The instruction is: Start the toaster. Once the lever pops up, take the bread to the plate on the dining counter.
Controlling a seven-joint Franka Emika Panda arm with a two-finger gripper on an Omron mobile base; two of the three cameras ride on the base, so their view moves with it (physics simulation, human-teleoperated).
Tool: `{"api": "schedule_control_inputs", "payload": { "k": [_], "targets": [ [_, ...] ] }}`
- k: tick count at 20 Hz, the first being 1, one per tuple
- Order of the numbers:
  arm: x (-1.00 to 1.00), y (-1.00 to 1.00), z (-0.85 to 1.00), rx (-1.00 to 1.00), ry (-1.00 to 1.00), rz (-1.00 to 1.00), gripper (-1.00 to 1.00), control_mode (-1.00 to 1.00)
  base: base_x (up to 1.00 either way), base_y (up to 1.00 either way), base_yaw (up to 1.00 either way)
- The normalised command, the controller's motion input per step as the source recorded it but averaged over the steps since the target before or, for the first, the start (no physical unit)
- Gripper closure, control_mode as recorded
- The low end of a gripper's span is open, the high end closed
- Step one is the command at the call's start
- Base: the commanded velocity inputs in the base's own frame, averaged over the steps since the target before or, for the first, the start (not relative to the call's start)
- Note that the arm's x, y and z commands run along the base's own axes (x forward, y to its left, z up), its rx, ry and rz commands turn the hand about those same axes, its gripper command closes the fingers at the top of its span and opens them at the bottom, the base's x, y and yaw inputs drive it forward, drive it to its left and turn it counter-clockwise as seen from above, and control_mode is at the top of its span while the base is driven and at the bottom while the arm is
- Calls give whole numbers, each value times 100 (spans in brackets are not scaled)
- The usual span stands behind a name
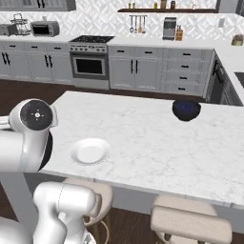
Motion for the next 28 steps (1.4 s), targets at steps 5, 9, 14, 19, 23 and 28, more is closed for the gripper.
{"api": "schedule_control_inputs", "payload": {
  "k": [5,9,14,19,23,28],
  "targets": [
    [0,0,0,0,0,0,100,100,49,-21,14],
    [75,-66,-24,19,21,0,100,-100,0,0,0],
    [99,-70,-37,12,22,0,100,-100,0,0,0],
    [100,-27,-54,9,29,0,100,-100,0,0,0],
    [74,-2,-60,0,15,0,100,-100,0,0,0],
    [49,12,-71,-1,5,-3,100,-100,0,0,0]
  ]
}}
